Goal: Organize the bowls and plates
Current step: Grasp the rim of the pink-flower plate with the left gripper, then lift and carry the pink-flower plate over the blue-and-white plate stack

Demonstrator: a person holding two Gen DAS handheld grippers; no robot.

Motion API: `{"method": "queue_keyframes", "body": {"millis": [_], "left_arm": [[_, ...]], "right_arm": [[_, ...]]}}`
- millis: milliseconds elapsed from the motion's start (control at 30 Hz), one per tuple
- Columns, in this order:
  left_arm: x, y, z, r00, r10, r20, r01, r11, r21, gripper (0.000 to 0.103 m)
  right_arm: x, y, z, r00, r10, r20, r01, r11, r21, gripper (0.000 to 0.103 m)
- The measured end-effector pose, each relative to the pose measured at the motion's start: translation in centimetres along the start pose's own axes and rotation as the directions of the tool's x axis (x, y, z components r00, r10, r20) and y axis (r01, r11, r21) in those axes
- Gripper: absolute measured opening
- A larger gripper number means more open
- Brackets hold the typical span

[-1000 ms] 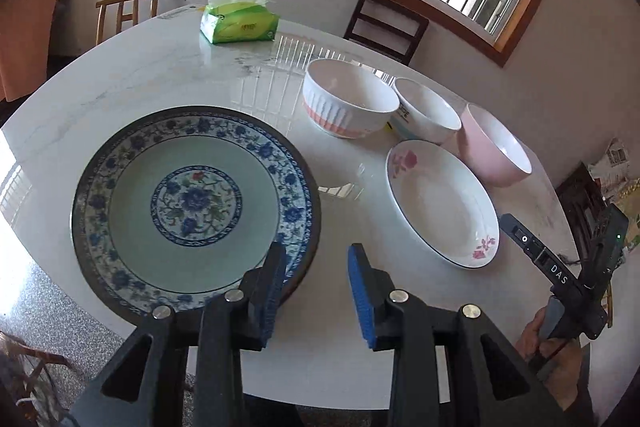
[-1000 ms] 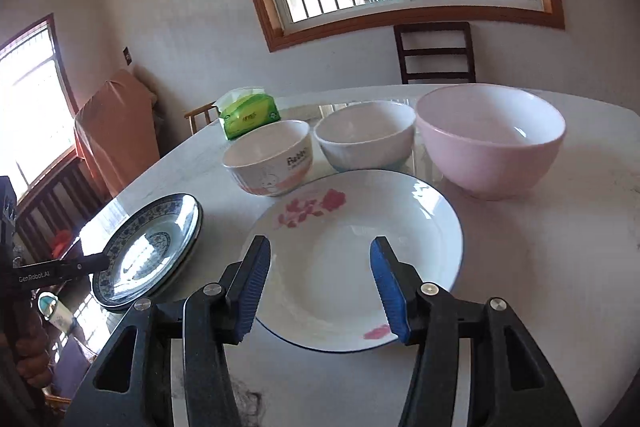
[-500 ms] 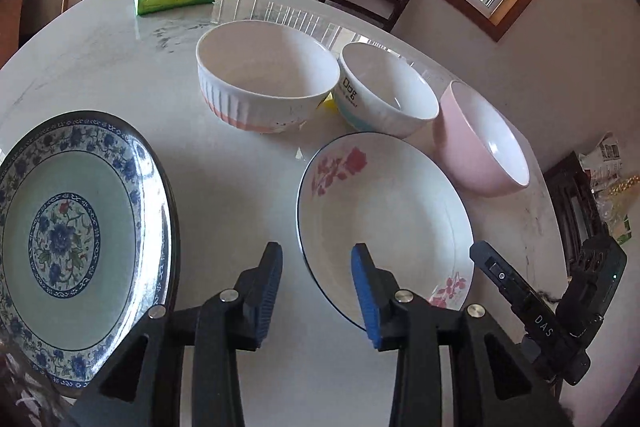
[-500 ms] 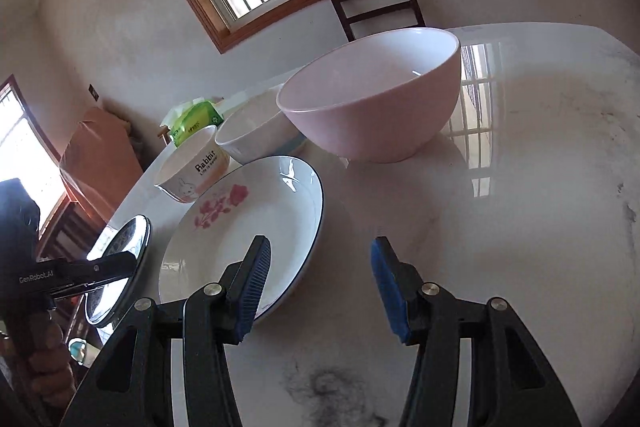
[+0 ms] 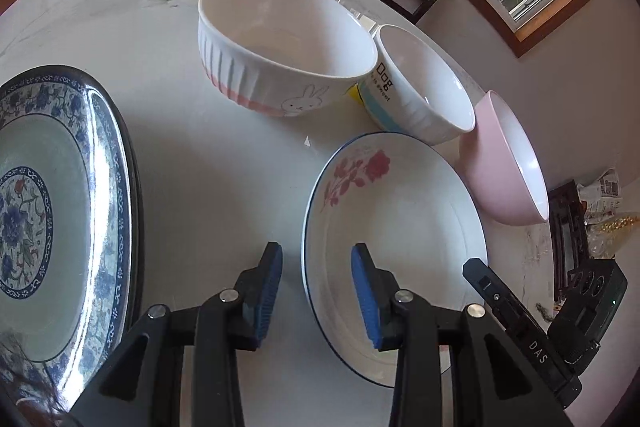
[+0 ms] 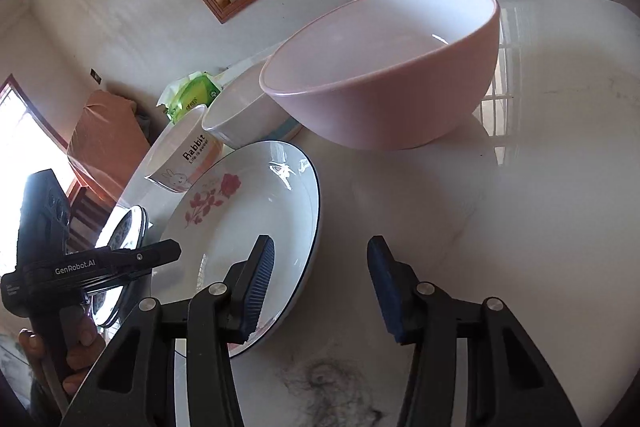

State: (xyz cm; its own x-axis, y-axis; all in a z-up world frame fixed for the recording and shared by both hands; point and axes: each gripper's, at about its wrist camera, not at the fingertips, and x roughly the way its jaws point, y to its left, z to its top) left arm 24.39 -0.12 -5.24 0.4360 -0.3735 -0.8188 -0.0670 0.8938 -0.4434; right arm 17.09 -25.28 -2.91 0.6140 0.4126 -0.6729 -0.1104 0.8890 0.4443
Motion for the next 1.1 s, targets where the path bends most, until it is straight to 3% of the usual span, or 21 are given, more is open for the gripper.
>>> {"method": "queue_keyframes", "body": {"millis": [67, 100, 200, 500, 800, 1100], "left_arm": [[0.1, -0.4, 0.0, 1.000, 0.022, -0.005, -0.022, 0.999, 0.027, 0.032], [0.2, -0.8, -0.1, 0.999, 0.049, -0.011, -0.048, 0.997, 0.055, 0.018], [0.2, -2.0, -0.6, 0.993, 0.115, 0.021, -0.116, 0.988, 0.104, 0.015], [-2.9, -2.2, -3.6, 0.985, 0.144, 0.090, -0.152, 0.984, 0.090, 0.014], [-7.7, -1.0, -7.4, 0.978, 0.150, 0.147, -0.161, 0.985, 0.068, 0.014], [-12.4, 3.7, -9.9, 0.968, 0.173, 0.180, -0.173, 0.985, -0.013, 0.014]], "right_arm": [[0.2, 0.2, 0.1, 1.000, -0.010, -0.007, 0.010, 1.000, -0.014, 0.041], [0.4, 0.4, 0.1, 1.000, -0.014, -0.014, 0.014, 1.000, -0.024, 0.035], [0.9, 1.1, 0.0, 0.999, -0.017, -0.048, 0.013, 0.997, -0.070, 0.013], [-0.2, 2.4, -1.3, 0.997, -0.066, -0.026, 0.061, 0.985, -0.159, 0.014], [-2.8, 4.5, -4.4, 1.000, -0.002, -0.023, -0.001, 0.991, -0.135, 0.014], [-4.2, 9.3, -5.9, 0.998, 0.051, -0.032, -0.057, 0.981, -0.188, 0.014]]}}
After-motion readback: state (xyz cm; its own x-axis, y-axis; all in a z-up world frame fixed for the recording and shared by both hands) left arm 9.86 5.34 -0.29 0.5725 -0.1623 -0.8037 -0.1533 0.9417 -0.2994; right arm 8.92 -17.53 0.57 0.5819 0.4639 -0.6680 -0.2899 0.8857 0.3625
